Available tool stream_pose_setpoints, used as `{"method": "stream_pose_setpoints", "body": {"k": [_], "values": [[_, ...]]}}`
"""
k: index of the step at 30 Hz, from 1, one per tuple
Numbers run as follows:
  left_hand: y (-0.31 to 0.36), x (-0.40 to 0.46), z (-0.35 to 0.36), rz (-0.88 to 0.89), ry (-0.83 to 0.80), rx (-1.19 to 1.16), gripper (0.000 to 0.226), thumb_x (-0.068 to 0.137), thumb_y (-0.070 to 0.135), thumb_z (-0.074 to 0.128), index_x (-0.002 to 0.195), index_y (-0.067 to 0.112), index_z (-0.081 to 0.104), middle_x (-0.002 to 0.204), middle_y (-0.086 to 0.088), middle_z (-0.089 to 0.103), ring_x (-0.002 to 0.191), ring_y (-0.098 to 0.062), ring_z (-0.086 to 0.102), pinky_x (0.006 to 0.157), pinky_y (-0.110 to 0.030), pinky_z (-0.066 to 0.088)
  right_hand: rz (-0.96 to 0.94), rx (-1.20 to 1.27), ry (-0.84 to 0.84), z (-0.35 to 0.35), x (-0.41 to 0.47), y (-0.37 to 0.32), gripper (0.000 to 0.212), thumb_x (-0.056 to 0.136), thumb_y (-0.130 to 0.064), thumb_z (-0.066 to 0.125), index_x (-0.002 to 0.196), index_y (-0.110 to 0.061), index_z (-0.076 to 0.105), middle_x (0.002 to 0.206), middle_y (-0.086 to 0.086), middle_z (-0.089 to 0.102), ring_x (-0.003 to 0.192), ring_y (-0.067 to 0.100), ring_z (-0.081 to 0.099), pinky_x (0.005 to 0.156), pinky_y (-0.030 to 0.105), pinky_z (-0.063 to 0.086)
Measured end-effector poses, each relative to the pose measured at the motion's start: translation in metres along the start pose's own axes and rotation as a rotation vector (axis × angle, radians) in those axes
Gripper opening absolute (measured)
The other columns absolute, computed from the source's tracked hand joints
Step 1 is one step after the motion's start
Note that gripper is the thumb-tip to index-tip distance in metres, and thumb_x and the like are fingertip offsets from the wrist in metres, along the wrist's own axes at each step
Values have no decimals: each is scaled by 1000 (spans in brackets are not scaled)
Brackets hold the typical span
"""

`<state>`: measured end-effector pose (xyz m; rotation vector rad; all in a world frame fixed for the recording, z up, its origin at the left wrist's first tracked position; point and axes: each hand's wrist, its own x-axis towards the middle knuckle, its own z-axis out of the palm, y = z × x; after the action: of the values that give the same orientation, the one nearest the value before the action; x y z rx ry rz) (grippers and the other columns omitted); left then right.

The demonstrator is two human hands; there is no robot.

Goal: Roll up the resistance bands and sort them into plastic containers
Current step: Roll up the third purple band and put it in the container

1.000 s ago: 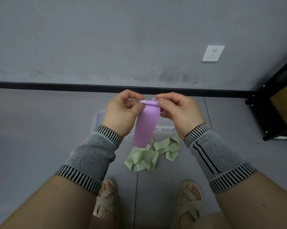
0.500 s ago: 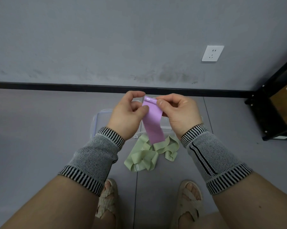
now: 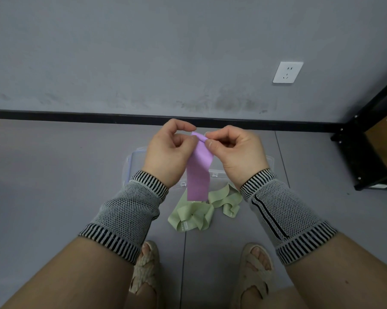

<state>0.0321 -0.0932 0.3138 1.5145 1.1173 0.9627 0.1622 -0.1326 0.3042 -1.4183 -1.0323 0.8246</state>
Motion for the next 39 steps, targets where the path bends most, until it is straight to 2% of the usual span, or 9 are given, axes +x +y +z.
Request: {"method": "stream_pose_setpoints", "body": {"k": [3,9,14,18,21,25,30,33,39], "values": [[-1,0,1,-4,8,3,13,88,12,61,84,23,55,76,-17,69,65,-16,55,64,-28,44,-5,-10,-15,1,0,0,22,80,1,70,72,-20,68,73,-3,67,69,5,61,71,22,54],[-7,3,-2,1,-27,106,18,87,13,60,81,27,52,74,-11,68,67,-16,54,69,-33,42,67,42,-66,-4,1,2,18,83,-2,68,76,-19,69,80,-3,70,72,3,63,74,21,54],[-9,3,-3,32,-92,237,22,89,9,56,82,28,47,79,-16,67,62,-14,50,63,-28,40,80,-52,-133,-11,2,2,13,85,-6,66,92,-16,72,88,-3,71,75,-1,64,74,17,53],[-11,2,-3,40,-137,340,18,90,12,56,92,27,45,80,-9,68,59,-8,51,56,-17,39,70,-150,-224,-12,1,2,19,83,-6,69,82,-26,70,80,-3,70,71,3,64,74,17,53],[-10,1,-1,8,-119,287,21,89,19,59,103,25,45,82,-9,70,70,-16,59,66,-24,44,73,-170,-190,-11,1,2,17,83,-8,69,80,-25,69,76,1,69,69,7,63,72,20,54],[-12,1,1,-61,-164,267,38,86,20,64,119,21,46,78,-4,70,72,-14,60,70,-27,48,113,-34,-51,-10,3,4,18,82,-7,70,76,-24,68,70,-3,67,63,3,61,68,20,51],[-12,4,-3,-8,-114,252,22,91,11,53,106,26,47,69,-2,62,67,-17,55,69,-31,46,196,64,13,-10,8,6,17,81,-4,69,76,-20,66,67,-1,63,58,2,56,59,18,45],[-10,4,-3,13,-96,246,22,92,10,49,105,27,49,64,6,58,61,-10,54,63,-26,44,265,112,-3,-9,7,7,21,80,-2,69,71,-19,59,66,-1,58,60,9,54,54,21,41],[-10,6,0,-5,-39,239,25,87,10,50,103,28,51,71,3,63,62,-13,53,61,-27,43,259,125,-56,1,1,7,28,80,4,65,66,-17,51,64,0,52,60,12,47,51,21,38]]}}
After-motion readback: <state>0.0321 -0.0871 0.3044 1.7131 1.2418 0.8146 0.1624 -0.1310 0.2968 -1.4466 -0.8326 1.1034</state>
